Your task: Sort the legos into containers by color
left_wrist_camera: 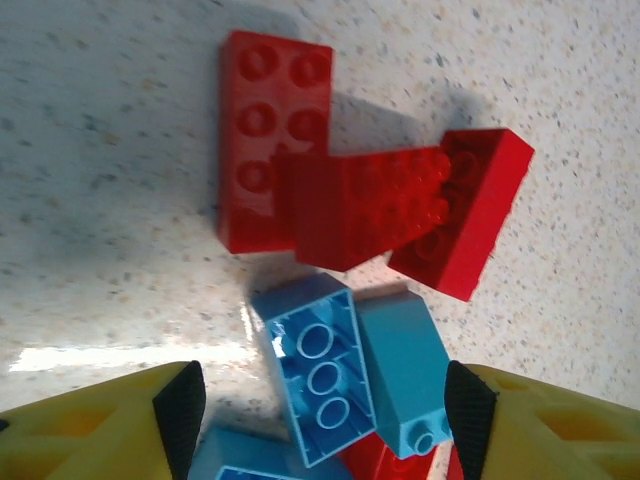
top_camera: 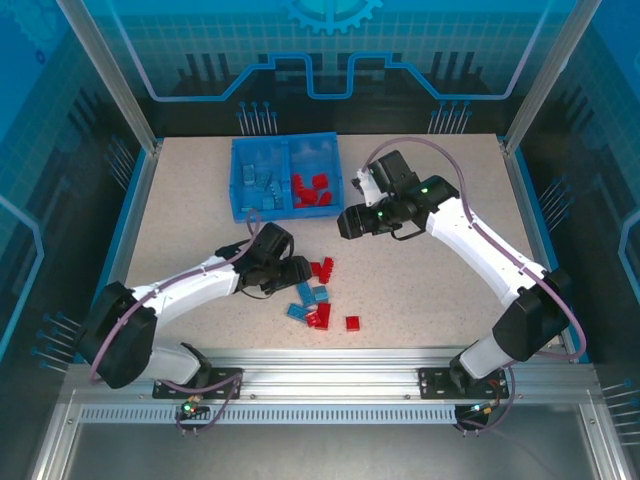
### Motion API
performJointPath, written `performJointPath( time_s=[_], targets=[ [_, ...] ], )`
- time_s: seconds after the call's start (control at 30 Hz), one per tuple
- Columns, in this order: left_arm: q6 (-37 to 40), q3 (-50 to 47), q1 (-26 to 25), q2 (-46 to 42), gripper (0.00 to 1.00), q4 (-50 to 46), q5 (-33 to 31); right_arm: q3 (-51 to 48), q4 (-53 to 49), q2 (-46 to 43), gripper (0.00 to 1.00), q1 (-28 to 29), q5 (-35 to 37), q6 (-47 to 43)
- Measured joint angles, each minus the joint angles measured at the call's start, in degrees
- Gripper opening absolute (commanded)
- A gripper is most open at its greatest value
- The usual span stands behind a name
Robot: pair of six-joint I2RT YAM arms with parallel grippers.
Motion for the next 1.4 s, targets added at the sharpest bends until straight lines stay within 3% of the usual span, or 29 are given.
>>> performJointPath(
  time_s=[0.4,0.67,0.83,1.13,1.4],
  targets=[
    [0.79,3.58,-0.35,9.75,0.71,0.04,4.15,0.52,-0.02,0.02,0.72,0.0,0.02,-0.02],
    [1.31,8.41,-0.35,14.45,0.68,-6.25,4.09,0.52,-0.04,0.02,0.72,0.0,0.04,-0.02],
    [2.51,10.58,-0.46,17.42,0.6,-11.45,2.97,0.52,-0.04,0.02,0.72,0.0,0.09,-0.02],
    [3.52,11.28,-0.5,18.05,0.37,-16.57,-0.46,0.33,-0.02,0.0,0.72,0.0,0.15,-0.15],
    [3.65,11.78,-0.28,17.22,0.2,-17.09,-2.21,-3.82,-0.04,-0.59,0.72,0.02,-5.66,-3.61]
  ],
)
